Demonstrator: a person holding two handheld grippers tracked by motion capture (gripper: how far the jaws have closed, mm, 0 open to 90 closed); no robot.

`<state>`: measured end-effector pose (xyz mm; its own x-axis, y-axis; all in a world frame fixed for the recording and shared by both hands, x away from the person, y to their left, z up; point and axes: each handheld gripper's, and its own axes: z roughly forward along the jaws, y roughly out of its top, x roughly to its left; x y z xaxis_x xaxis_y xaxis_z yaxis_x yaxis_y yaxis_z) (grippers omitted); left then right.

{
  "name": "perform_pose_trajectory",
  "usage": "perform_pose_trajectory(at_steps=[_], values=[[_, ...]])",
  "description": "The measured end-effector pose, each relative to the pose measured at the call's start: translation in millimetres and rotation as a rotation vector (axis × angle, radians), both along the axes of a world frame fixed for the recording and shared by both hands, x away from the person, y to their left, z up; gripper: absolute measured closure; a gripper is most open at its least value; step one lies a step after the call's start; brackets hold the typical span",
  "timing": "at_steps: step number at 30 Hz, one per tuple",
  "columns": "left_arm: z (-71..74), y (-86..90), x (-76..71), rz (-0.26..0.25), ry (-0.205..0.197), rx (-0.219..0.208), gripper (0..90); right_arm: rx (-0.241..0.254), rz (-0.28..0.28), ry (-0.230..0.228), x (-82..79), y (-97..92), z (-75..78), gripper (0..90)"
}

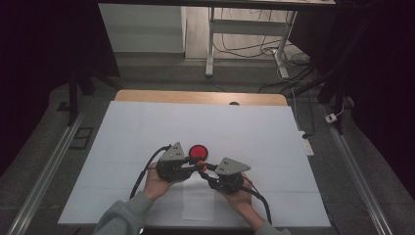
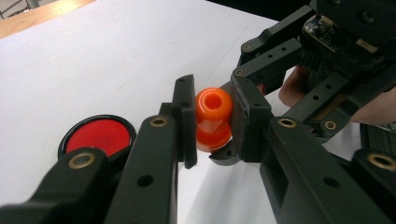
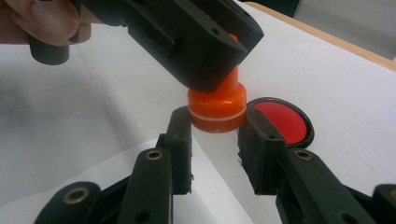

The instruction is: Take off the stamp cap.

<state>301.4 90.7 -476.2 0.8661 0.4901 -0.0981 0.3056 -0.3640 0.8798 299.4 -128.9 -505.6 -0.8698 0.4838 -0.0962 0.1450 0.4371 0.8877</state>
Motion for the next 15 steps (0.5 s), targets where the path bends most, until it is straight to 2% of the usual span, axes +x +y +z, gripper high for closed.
perform_pose_trajectory(at_steps=[6,7,8,9,10,11,15], values=[[0.7,0.5,-0.4,-0.001,0.002,-0.002,73.1,0.001,-0.001,-0.002,-0.9,0.5,-0.3,65.2],[2.4,3.0,-1.5,0.025,-0.024,-0.026,73.2,-0.003,-0.001,-0.003,-0.9,0.6,-0.4,65.2],[5.6,6.9,-0.9,0.035,-0.028,-0.049,73.2,-0.051,0.001,0.0,-0.3,2.1,-2.6,65.2],[10.5,13.4,0.1,0.044,-0.025,-0.082,73.2,-0.079,0.002,0.0,-0.6,2.6,-6.8,65.2],[14.3,20.3,0.8,0.046,-0.024,-0.098,73.2,-0.076,-0.003,0.014,-0.6,2.0,-12.4,65.2],[15.0,23.6,0.8,0.052,-0.023,-0.1,73.2,-0.038,-0.004,0.032,0.0,1.3,-14.7,65.2],[11.3,20.9,0.7,0.041,-0.015,-0.073,73.2,-0.029,0.004,0.0,-2.2,4.4,-5.4,65.2]])
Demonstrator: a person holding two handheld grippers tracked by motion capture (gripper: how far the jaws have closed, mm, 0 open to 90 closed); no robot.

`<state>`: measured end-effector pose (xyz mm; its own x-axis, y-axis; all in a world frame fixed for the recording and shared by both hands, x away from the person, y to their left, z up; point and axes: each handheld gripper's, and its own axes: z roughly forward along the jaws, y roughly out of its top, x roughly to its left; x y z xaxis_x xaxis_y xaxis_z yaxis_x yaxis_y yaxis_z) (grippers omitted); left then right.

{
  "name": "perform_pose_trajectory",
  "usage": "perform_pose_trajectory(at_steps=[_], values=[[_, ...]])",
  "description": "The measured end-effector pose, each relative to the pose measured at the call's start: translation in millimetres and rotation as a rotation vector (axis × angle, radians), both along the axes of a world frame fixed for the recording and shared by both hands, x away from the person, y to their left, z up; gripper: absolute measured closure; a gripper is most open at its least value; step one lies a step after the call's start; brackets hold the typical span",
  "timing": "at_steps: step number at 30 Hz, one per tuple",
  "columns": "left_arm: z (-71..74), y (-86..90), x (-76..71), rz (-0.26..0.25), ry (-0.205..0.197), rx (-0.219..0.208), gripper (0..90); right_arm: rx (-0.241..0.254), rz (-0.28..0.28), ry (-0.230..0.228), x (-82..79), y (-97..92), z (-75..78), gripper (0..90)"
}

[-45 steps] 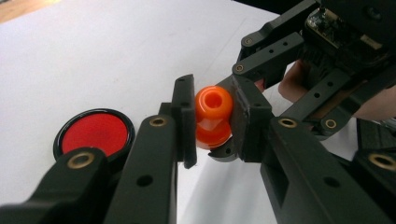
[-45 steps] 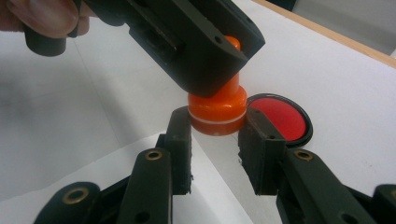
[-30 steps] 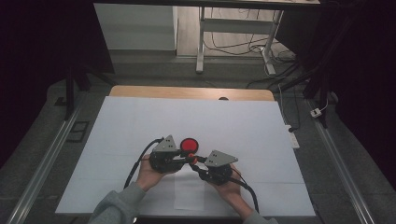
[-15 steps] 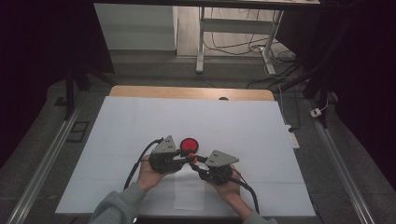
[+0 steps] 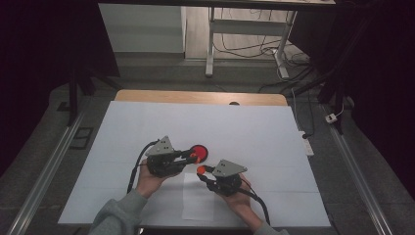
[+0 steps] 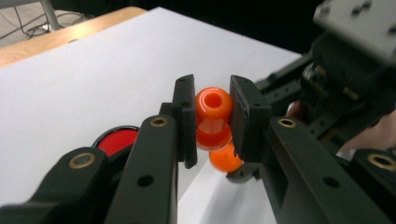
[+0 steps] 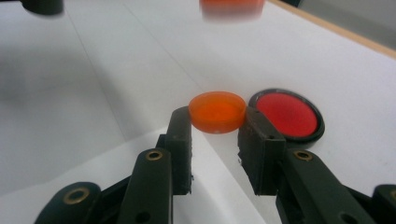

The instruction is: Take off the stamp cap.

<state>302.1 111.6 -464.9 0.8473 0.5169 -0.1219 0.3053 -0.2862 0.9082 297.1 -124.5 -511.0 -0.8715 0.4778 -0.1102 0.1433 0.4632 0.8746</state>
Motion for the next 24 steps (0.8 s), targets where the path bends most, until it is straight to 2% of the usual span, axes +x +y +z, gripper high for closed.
perform_pose_trajectory(at_steps=[5,24], values=[[-1.2,-6.7,-2.1,-0.018,-0.004,0.021,73.1,0.004,-0.017,0.007,2.2,-5.8,2.1,65.2],[-4.1,-4.8,-0.5,-0.012,0.012,0.025,73.0,0.027,-0.039,0.008,5.4,-14.4,5.0,65.0]])
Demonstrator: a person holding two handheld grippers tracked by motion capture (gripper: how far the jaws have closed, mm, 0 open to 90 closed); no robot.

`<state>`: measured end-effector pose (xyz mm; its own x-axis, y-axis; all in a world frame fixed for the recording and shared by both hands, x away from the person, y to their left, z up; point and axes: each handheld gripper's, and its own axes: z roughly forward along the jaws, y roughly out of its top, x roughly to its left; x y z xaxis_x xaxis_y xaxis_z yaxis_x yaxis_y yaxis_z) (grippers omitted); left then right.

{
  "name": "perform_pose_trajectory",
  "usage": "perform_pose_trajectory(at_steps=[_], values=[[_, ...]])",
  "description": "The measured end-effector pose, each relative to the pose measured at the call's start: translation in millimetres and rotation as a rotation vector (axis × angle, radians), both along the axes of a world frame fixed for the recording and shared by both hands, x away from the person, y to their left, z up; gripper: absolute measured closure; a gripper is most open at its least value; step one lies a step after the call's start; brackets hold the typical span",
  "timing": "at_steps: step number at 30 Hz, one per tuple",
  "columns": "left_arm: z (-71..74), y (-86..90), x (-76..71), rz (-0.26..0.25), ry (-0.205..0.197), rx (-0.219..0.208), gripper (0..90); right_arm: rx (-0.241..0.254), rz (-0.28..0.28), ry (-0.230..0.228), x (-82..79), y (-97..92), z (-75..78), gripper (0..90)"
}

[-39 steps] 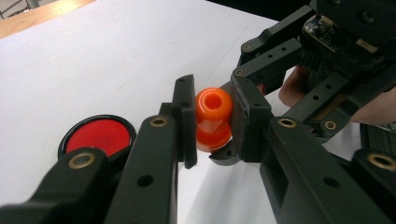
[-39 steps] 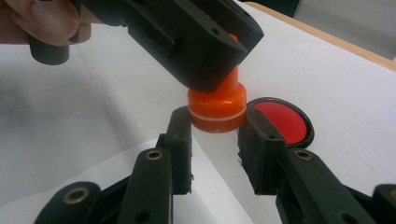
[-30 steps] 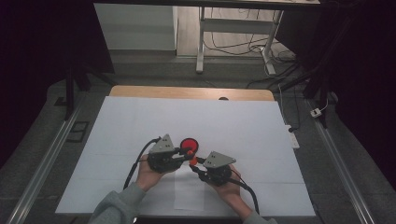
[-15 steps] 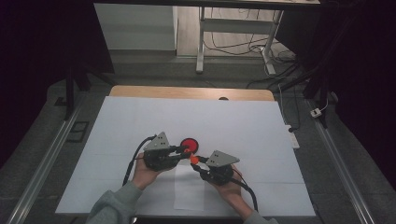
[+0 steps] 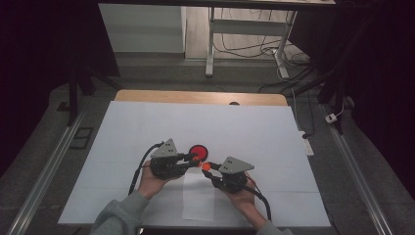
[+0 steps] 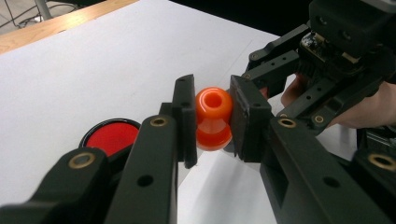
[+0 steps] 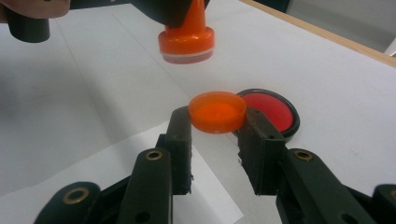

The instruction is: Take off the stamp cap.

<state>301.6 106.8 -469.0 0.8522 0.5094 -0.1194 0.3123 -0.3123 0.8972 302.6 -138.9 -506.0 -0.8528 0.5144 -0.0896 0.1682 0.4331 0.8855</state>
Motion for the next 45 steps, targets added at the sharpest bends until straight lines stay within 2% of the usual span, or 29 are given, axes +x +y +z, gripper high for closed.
perform_pose_trajectory(at_steps=[9,16,31,45], values=[[-1.4,-0.3,0.4,0.0,0.003,0.008,73.0,0.004,-0.028,0.007,1.7,-11.5,-0.2,64.9],[-0.8,1.3,0.7,0.006,-0.004,0.007,73.0,0.021,-0.059,0.012,-0.6,-27.3,0.6,64.9],[-0.6,2.1,0.6,0.011,-0.003,0.013,72.9,0.02,-0.109,-0.001,-3.3,-54.2,1.6,64.8],[1.6,6.7,1.6,0.022,-0.003,0.014,72.9,0.029,-0.19,0.002,-9.2,-100.4,1.4,64.8]])
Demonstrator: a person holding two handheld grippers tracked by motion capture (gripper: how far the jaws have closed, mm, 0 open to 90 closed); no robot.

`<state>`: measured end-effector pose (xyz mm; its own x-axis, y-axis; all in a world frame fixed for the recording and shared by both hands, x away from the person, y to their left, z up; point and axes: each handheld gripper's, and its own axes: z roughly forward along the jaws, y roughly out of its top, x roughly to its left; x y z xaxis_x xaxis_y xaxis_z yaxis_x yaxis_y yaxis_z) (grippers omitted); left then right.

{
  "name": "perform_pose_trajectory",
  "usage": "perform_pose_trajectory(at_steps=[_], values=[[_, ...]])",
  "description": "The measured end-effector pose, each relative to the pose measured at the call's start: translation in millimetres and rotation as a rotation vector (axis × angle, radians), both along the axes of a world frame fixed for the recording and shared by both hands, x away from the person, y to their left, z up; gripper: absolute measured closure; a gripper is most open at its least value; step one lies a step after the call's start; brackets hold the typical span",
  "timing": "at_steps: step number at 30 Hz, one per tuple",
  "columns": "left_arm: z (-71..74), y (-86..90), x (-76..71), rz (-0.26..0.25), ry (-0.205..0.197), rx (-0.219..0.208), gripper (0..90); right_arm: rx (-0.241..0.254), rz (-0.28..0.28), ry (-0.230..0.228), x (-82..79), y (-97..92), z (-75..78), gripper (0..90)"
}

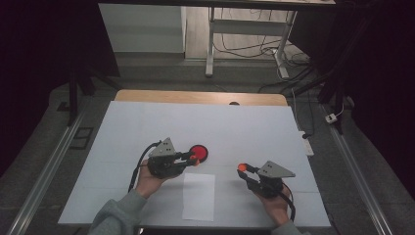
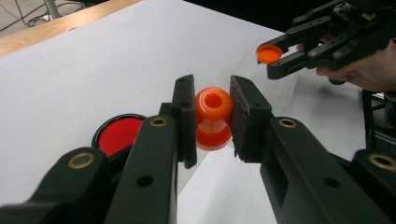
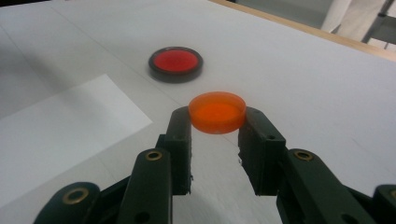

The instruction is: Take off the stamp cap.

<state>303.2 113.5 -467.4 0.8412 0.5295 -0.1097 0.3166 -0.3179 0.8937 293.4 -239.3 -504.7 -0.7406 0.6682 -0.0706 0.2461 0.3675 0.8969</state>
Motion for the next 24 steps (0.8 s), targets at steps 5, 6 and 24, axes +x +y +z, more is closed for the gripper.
perform_pose_trajectory(at_steps=[5,6,24], values=[[0.6,0.9,0.6,0.006,-0.001,0.002,72.8,-0.003,-0.033,-0.001,-4.9,-16.8,0.8,64.8],[0.6,1.0,0.7,0.006,-0.002,0.005,72.8,-0.007,-0.039,-0.001,-6.0,-19.4,1.3,64.8],[-0.3,0.4,1.7,0.019,-0.012,0.03,72.8,-0.013,-0.052,0.001,-5.5,-29.0,1.3,64.7]])
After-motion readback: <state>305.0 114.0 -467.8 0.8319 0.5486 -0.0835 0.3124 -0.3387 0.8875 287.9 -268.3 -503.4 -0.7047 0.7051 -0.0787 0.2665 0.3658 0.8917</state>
